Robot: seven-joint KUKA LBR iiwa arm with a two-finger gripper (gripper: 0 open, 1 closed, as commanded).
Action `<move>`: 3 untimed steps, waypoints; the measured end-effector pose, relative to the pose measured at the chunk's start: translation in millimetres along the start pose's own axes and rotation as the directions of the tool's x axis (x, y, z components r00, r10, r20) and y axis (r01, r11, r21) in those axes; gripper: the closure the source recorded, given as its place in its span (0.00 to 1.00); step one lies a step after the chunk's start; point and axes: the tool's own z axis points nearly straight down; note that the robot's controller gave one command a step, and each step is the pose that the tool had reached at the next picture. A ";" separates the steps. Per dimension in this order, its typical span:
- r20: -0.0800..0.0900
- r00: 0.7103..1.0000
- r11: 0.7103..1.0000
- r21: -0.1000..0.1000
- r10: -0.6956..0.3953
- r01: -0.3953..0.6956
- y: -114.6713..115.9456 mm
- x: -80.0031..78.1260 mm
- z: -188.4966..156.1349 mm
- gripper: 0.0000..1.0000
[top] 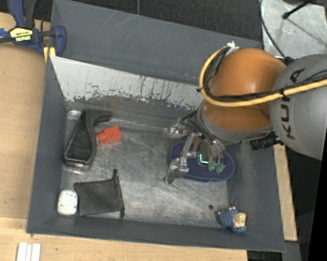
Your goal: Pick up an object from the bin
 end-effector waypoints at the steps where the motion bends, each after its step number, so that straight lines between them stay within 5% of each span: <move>1: 0.002 1.000 1.000 0.003 -0.028 0.028 -63.0 -21.8 76.3 0.00; 2: 0.010 0.995 0.995 -0.002 0.102 -0.102 -100.3 -47.9 123.3 0.00; 3: 0.019 0.995 0.995 -0.002 0.101 -0.101 -100.2 -50.0 120.7 1.00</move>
Offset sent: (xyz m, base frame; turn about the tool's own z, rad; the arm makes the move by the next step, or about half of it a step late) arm 0.0215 -0.0580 -0.0723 -0.0340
